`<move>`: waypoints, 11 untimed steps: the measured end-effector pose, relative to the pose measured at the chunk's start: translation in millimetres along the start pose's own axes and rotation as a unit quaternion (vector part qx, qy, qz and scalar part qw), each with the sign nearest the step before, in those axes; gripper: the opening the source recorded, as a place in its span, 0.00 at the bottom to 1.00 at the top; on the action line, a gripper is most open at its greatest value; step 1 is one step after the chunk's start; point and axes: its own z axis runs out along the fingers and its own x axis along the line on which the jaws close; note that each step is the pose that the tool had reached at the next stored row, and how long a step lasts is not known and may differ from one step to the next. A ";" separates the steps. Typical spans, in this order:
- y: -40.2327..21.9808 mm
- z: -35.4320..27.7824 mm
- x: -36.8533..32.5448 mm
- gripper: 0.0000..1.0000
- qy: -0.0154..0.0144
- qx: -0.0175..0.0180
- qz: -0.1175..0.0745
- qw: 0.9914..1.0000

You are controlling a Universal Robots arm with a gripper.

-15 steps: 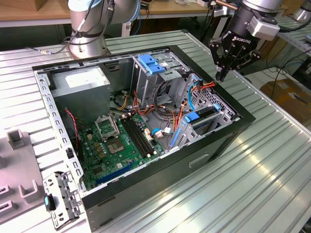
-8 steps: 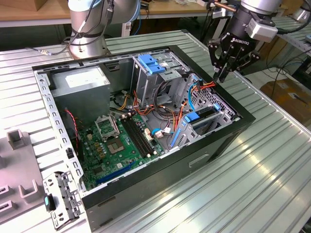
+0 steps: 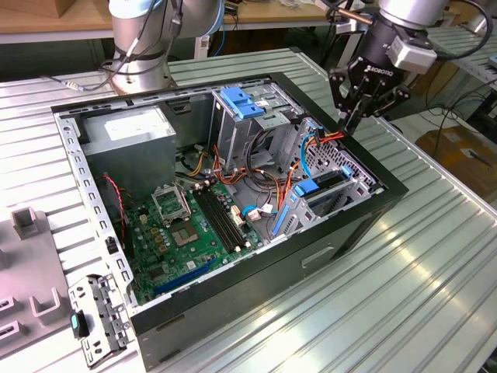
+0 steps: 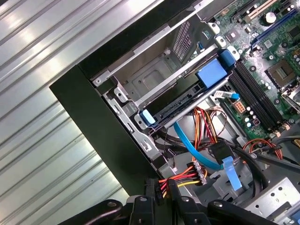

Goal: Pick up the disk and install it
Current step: 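Insert the first disk wire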

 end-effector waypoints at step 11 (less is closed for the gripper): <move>-0.4 6.6 0.0 0.33 0.007 0.003 -0.068 0.998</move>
